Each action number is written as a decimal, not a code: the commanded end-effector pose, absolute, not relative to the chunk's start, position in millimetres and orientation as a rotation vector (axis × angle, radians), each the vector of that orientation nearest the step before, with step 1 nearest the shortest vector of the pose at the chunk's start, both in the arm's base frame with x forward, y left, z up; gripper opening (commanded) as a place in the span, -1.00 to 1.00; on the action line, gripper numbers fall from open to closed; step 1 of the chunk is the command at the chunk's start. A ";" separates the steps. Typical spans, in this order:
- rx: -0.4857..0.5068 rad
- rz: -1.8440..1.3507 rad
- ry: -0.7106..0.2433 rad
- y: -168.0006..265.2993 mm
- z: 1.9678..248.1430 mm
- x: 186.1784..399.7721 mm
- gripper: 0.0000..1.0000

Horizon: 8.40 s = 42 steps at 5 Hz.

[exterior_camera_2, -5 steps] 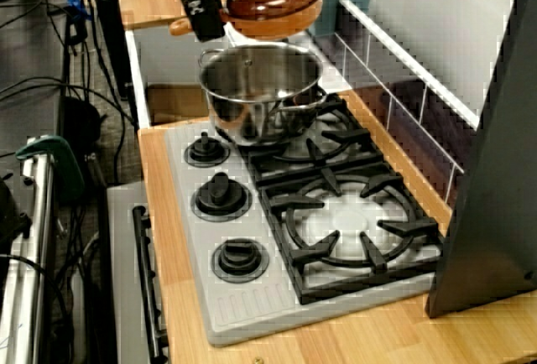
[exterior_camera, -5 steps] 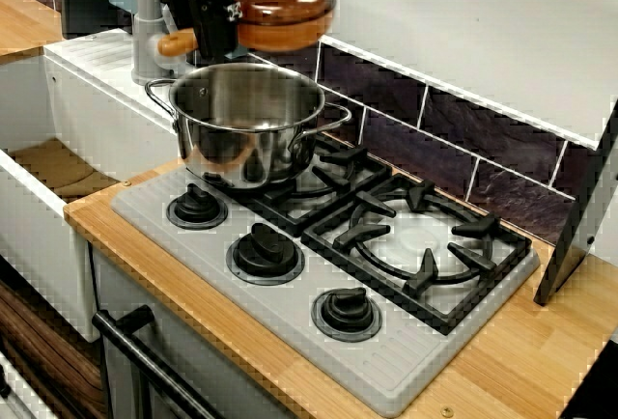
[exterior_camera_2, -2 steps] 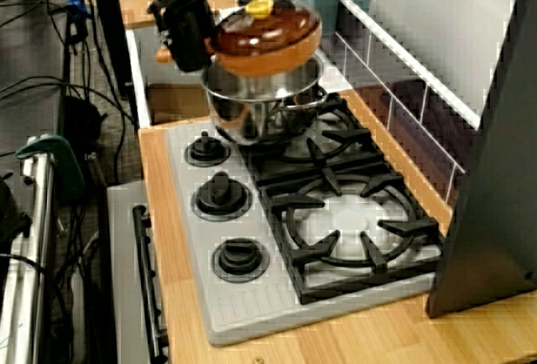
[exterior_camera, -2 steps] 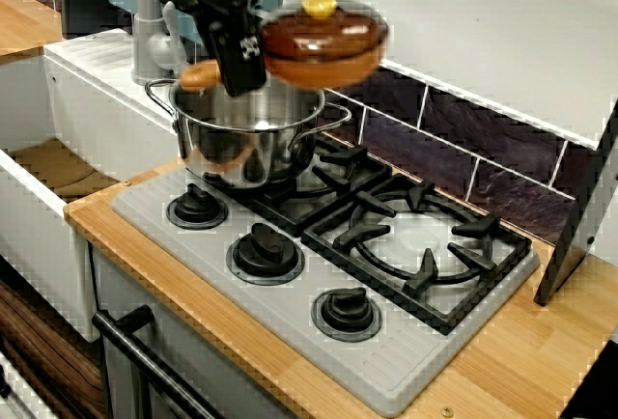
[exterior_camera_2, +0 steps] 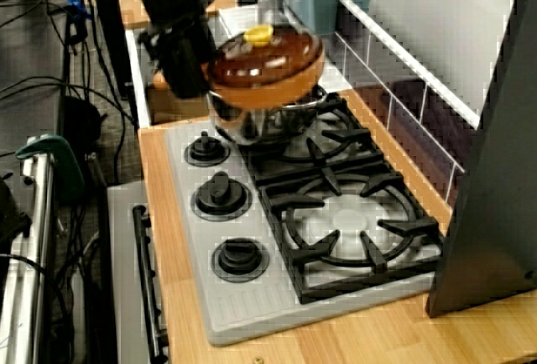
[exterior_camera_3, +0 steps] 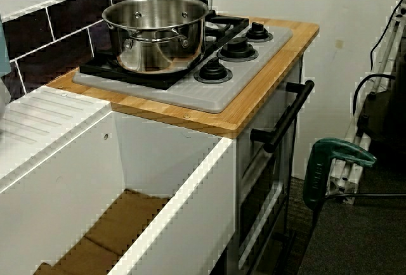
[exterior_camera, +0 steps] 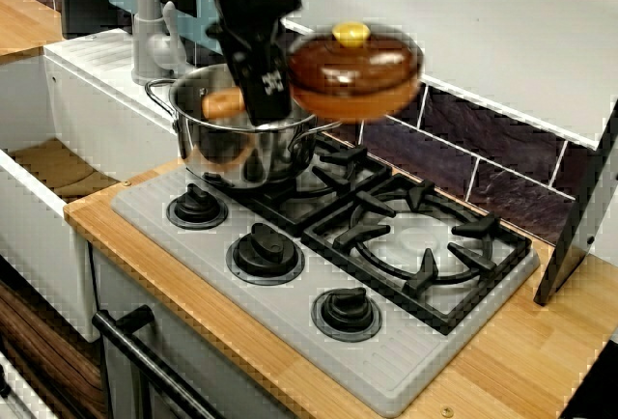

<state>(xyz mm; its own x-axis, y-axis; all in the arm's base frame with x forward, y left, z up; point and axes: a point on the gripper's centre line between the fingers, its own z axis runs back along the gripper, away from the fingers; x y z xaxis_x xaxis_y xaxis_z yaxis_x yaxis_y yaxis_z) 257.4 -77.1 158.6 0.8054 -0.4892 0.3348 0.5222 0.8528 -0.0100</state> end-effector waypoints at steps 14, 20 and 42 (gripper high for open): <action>-0.083 -0.484 -0.314 -66.5 135.4 294.0 1.00; -0.043 -0.336 -0.387 -16.4 168.4 296.8 1.00; -0.039 -0.308 -0.296 -39.1 145.1 333.2 1.00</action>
<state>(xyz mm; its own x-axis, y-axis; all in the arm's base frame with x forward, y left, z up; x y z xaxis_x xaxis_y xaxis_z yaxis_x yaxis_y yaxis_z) 335.4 -42.2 117.7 0.9328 -0.2925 0.2108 0.3022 0.9531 -0.0147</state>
